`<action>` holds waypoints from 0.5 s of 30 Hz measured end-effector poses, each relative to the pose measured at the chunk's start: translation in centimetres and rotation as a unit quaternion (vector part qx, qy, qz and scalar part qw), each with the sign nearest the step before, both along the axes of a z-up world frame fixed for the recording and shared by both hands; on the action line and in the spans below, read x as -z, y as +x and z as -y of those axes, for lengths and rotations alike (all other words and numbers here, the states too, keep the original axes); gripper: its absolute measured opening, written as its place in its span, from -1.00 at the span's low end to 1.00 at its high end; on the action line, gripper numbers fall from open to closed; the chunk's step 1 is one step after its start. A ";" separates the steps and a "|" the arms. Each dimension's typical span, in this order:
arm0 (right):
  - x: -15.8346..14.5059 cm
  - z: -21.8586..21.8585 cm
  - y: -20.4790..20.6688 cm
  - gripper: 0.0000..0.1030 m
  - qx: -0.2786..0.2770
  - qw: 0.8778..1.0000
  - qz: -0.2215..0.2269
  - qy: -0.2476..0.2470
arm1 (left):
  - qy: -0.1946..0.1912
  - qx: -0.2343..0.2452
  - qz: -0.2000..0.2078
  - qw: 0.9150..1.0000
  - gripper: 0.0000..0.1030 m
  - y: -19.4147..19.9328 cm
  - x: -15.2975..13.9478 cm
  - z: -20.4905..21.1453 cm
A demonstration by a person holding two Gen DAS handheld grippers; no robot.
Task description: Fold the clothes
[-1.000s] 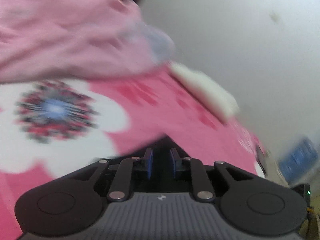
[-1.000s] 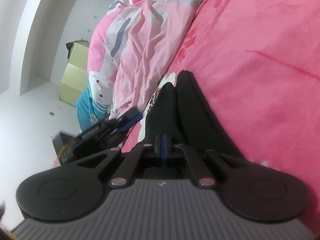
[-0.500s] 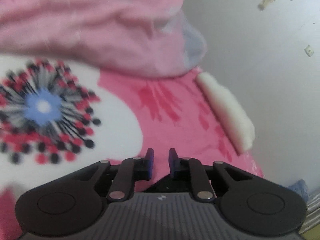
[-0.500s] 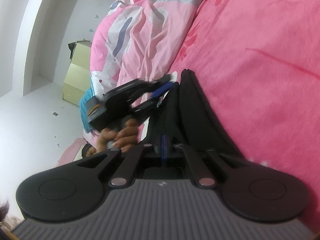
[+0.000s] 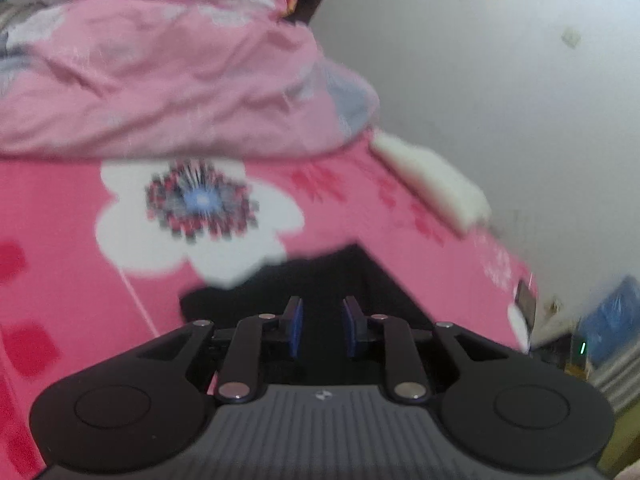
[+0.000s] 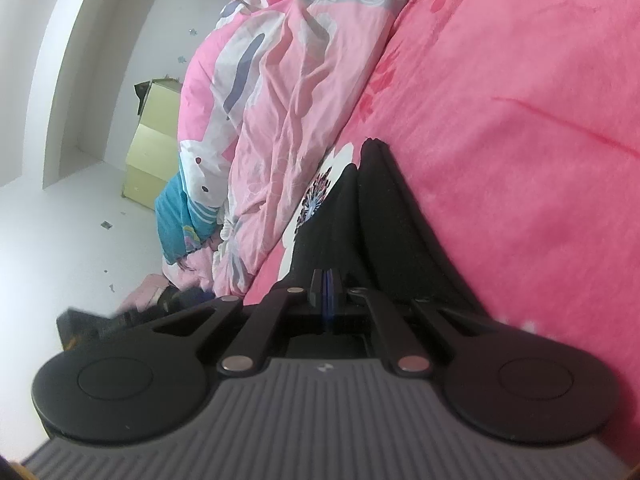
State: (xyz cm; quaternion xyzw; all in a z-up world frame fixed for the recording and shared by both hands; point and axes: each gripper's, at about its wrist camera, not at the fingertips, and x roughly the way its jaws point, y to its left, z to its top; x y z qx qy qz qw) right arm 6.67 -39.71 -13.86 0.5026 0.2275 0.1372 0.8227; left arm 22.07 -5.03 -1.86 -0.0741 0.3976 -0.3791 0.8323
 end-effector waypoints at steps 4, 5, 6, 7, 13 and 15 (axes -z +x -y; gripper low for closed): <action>-0.1 -0.2 0.1 -1.00 0.003 1.000 0.001 -0.013 | 0.008 0.014 0.023 1.000 -0.59 -1.1 3.1 1.9; 0.0 -0.1 0.1 -1.00 0.003 1.000 0.001 -0.013 | 0.018 0.008 0.038 0.999 -0.59 -1.1 3.8 2.1; 0.0 -0.1 0.1 -1.00 0.004 1.000 0.002 -0.011 | 0.029 -0.004 0.048 0.998 -0.59 -1.0 4.4 2.1; 0.0 0.0 0.1 -1.00 0.004 1.000 0.002 -0.009 | 0.040 -0.020 0.057 0.997 -0.59 -0.7 5.0 2.0; 0.3 0.1 0.3 -1.00 0.005 1.000 0.004 -0.002 | 0.038 -0.136 0.053 0.989 -0.60 0.8 5.6 -2.8; 0.2 0.1 0.3 -1.00 0.004 1.000 0.004 -0.004 | 0.029 -0.130 0.062 0.989 -0.59 0.7 4.9 -2.6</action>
